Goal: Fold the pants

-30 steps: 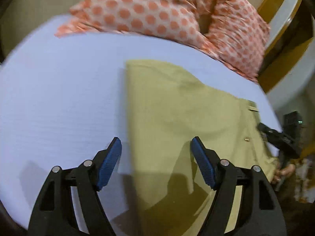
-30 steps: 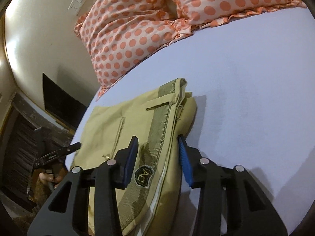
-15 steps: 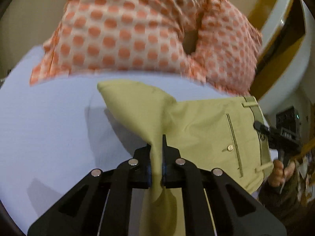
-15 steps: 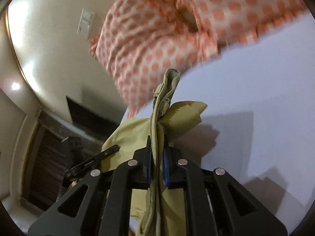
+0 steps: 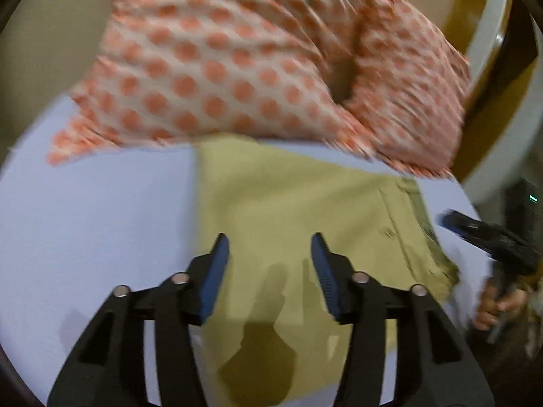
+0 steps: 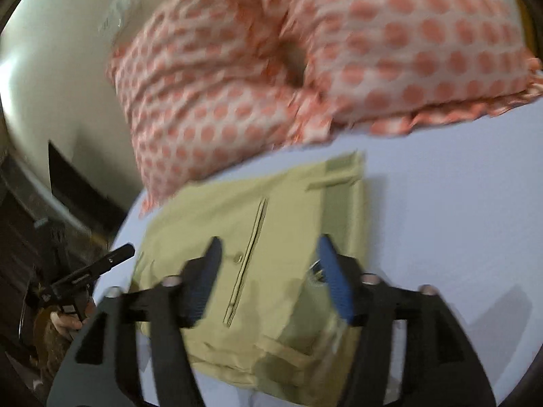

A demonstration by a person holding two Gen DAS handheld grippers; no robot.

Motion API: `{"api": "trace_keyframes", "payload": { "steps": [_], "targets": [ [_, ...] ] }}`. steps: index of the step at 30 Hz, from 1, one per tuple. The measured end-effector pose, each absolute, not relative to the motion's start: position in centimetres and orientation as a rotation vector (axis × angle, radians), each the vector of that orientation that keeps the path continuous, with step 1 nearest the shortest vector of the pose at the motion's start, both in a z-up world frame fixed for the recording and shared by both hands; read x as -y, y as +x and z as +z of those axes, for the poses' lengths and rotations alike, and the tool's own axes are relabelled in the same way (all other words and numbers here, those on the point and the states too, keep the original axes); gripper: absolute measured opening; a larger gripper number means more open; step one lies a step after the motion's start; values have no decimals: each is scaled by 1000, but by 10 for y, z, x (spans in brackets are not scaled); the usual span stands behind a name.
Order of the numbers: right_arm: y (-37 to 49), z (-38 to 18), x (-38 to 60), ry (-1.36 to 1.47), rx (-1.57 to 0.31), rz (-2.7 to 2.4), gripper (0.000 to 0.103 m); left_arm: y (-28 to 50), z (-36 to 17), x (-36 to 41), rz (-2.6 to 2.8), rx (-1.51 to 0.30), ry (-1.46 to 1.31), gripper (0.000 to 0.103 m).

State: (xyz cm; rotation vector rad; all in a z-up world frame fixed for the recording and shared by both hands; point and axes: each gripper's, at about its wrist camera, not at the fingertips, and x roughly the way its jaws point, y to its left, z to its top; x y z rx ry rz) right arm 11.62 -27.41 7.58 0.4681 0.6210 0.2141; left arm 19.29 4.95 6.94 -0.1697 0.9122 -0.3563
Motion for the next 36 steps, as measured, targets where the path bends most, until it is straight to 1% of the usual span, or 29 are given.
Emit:
{"api": "trace_keyframes", "payload": {
  "steps": [3,4,5,6,7,8,9,10,11,12,13,15,18,23,27,36],
  "targets": [
    [143,53,271,510,-742,140,68,208,41,-36,-320,-1010,-146,52],
    [145,53,271,518,-723,137,68,212,33,-33,-302,-1033,-137,52],
    [146,55,271,514,-731,125,67,210,36,-28,-269,-992,-95,53],
    [142,60,268,496,-742,78,68,208,37,-24,-233,-999,-51,54],
    [133,64,266,465,-732,27,71,203,40,-22,-225,-998,-36,54],
    [121,71,259,417,-697,-7,77,191,45,-22,-239,-978,-40,58],
    [107,76,253,377,-651,-7,82,178,51,-23,-255,-954,-41,66],
    [79,83,241,329,-581,-5,99,161,57,-25,-258,-924,-34,72],
    [61,88,232,298,-543,-24,102,136,63,-28,-228,-889,-13,86],
    [45,88,224,273,-514,-45,102,122,65,-30,-196,-872,4,98],
    [23,85,210,235,-489,-69,102,97,67,-32,-138,-846,39,101],
    [-2,70,182,174,-517,-96,102,66,62,-34,-77,-833,82,101],
    [-17,46,158,126,-546,-118,102,34,49,-39,-41,-855,99,101],
    [-9,13,137,138,-640,-108,102,22,31,-45,-15,-890,54,101],
    [-7,10,128,83,-640,-149,102,21,19,-45,-18,-917,35,101],
    [-8,3,127,78,-668,-179,102,12,16,-45,-18,-857,30,101]
  ]
}}
